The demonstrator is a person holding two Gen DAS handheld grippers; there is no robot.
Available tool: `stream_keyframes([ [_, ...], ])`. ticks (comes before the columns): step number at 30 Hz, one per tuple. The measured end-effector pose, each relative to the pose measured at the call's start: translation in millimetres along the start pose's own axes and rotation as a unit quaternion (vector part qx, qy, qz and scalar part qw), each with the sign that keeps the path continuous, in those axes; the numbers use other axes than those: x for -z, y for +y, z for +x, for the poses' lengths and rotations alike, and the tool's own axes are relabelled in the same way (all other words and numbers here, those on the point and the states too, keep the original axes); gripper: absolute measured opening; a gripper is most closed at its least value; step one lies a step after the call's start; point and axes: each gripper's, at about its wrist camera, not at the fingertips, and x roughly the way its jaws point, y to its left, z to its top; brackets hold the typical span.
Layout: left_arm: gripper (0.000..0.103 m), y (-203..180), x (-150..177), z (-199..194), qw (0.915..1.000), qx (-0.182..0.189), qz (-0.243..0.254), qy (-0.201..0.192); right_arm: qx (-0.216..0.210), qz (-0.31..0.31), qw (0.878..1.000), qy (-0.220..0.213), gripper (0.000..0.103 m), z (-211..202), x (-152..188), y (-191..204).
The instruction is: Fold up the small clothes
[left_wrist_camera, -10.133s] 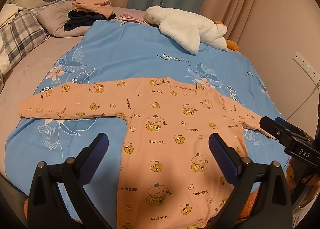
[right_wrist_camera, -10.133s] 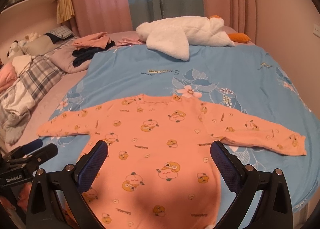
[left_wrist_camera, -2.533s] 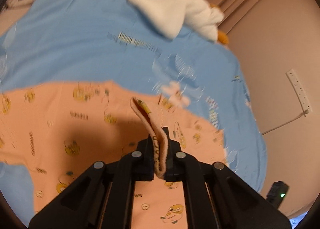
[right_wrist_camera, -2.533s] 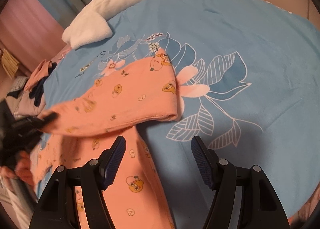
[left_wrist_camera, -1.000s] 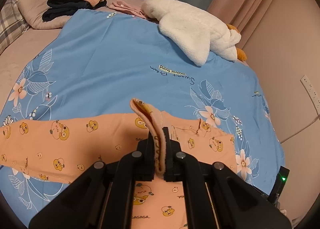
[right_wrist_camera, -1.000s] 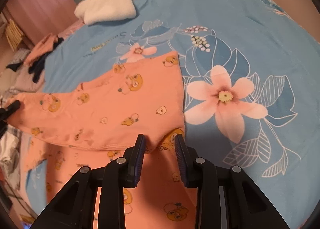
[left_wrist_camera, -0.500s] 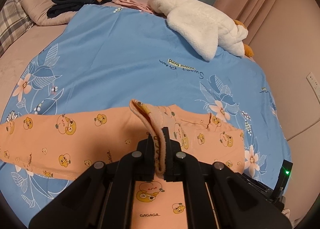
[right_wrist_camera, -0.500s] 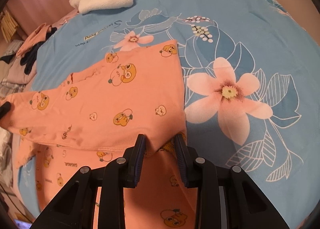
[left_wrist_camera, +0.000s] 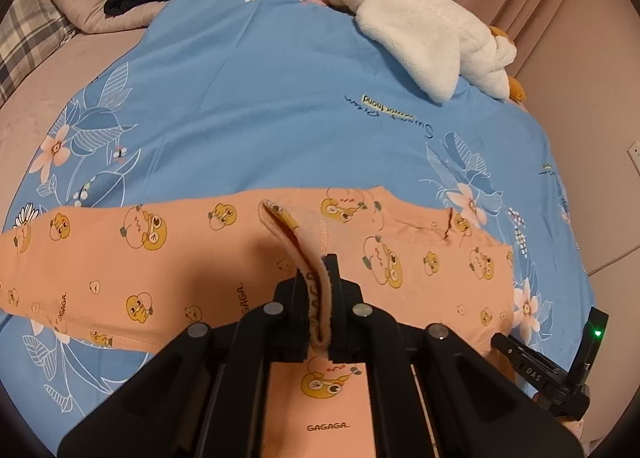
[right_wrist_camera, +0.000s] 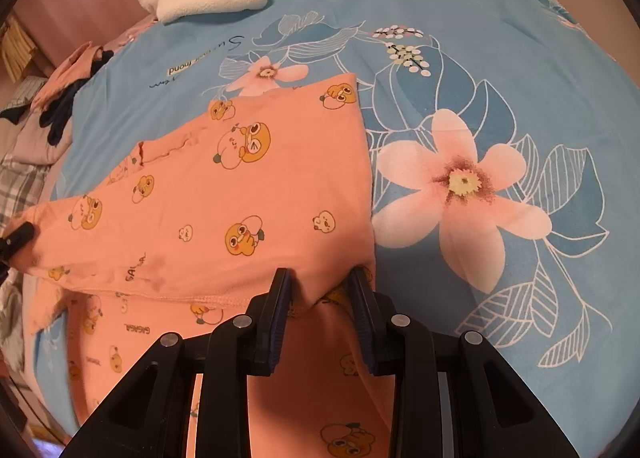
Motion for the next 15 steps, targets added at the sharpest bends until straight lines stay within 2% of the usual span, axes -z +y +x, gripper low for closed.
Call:
stream_keyframes([
  [15, 0.005, 14, 10, 14, 0.9997, -0.011, -0.005, 0.023, 0.008, -0.007, 1.0, 0.001, 0.033, 1, 0, 2],
])
